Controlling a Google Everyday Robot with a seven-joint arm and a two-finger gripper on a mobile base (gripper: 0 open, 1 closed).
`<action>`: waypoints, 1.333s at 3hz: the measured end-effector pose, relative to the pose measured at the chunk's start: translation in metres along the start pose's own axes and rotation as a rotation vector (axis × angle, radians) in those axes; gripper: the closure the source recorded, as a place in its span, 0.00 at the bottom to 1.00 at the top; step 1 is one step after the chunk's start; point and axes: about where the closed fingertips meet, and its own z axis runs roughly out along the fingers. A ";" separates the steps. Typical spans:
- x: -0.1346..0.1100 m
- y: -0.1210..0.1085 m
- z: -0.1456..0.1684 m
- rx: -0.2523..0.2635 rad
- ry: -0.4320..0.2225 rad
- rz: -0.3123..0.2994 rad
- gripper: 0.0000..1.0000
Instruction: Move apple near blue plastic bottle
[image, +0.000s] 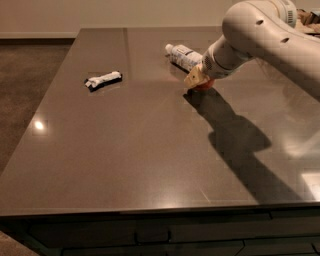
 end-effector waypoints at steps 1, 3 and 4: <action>0.004 -0.009 0.013 -0.010 0.004 0.022 0.35; 0.004 -0.006 0.015 -0.013 0.008 0.019 0.00; 0.004 -0.006 0.015 -0.013 0.008 0.019 0.00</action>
Offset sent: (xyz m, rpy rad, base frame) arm 0.0073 -0.0064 -0.0109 0.0163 0.0103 -0.0110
